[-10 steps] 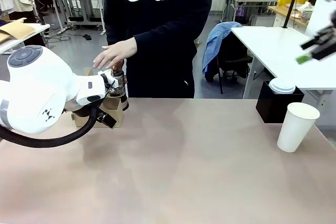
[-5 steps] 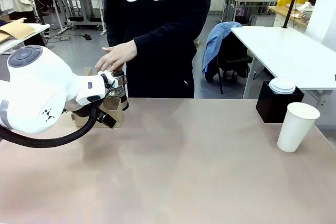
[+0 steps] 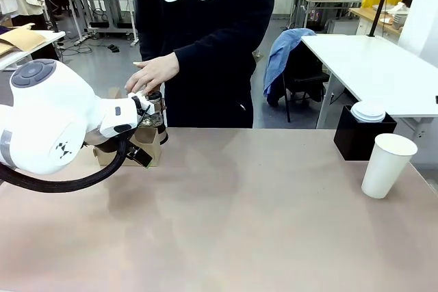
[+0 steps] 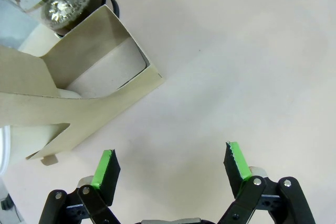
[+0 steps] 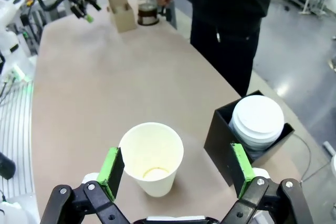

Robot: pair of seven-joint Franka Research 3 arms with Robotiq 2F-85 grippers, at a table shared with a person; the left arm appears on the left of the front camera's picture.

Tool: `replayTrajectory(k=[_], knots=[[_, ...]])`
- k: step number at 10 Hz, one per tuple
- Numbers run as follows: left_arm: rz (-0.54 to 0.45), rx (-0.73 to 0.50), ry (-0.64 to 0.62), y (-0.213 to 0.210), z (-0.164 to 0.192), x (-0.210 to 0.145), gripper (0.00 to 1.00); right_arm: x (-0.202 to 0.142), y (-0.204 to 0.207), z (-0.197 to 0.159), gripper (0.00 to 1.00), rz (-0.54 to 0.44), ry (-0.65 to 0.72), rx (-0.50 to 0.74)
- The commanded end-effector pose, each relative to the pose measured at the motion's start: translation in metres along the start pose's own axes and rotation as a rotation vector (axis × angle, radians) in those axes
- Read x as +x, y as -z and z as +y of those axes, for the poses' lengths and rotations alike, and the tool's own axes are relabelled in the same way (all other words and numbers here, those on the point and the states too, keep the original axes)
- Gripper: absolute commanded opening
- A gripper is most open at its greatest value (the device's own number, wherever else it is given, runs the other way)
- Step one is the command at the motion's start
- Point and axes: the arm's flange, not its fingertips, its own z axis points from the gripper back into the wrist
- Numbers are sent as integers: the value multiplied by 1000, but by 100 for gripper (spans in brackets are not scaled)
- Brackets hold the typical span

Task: Pour a drink into a cup and package it in a carrier.
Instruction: Pick up the 600 ml Paper Cup and place it in the middle top area of the table.

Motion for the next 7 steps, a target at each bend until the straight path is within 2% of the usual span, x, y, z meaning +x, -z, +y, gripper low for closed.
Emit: replayTrajectory(k=[1,2,3,7], knots=[[0,0,0,0,0,0,100,-4,2,-1,100,-6,6,4],[0,0,0,0,0,0,100,-34,5,-6,100,-87,5,8],[0,0,0,0,0,0,100,-60,8,-4,100,-127,-20,25],[0,0,0,0,0,0,100,-135,31,-1,100,-317,-13,77]])
